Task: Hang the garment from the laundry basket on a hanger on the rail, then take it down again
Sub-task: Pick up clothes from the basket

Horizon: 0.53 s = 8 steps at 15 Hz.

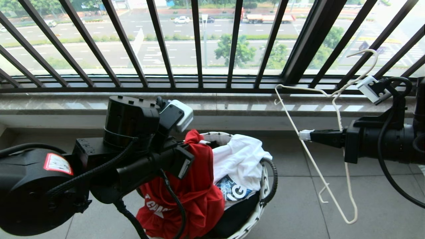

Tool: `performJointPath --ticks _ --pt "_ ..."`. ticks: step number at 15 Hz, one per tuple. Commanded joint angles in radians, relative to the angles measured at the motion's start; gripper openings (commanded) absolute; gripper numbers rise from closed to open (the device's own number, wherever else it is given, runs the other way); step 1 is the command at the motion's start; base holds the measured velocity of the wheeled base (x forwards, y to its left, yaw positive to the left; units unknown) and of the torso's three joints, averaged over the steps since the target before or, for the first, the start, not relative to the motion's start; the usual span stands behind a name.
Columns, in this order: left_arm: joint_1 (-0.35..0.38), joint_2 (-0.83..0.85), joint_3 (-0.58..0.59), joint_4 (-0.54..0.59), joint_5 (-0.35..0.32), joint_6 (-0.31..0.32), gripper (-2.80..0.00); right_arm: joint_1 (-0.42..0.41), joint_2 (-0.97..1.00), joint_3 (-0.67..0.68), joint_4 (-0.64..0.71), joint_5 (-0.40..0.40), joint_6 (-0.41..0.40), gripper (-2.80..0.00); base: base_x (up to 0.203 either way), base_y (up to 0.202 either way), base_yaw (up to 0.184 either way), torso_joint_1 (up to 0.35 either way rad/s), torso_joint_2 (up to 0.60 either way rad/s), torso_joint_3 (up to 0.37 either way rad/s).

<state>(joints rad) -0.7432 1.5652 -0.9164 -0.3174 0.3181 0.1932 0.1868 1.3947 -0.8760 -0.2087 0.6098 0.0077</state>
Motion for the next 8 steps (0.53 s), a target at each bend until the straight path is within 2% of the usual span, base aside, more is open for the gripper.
performJointPath --ticks 1,3,5,8 --pt "-0.037 -0.133 0.0 -0.029 0.015 0.001 -2.8 -0.016 -0.005 -0.006 -0.001 0.004 0.0 -2.8 0.0 0.0 0.0 0.0 0.0 0.0" --pt "-0.064 -0.175 0.02 -0.078 0.022 0.011 -2.8 -0.03 -0.006 -0.012 -0.001 0.004 0.002 -2.8 0.0 0.0 0.0 0.0 0.0 0.0" --pt "-0.119 -0.181 0.072 -0.057 0.02 0.042 -2.8 -0.043 -0.006 -0.017 -0.001 0.004 0.002 -2.8 0.0 0.0 0.0 0.0 0.0 0.0" --pt "-0.136 -0.039 0.131 -0.024 0.023 0.107 -2.8 -0.057 -0.007 -0.019 -0.001 0.004 0.002 -2.8 0.0 0.0 0.0 0.0 0.0 0.0"
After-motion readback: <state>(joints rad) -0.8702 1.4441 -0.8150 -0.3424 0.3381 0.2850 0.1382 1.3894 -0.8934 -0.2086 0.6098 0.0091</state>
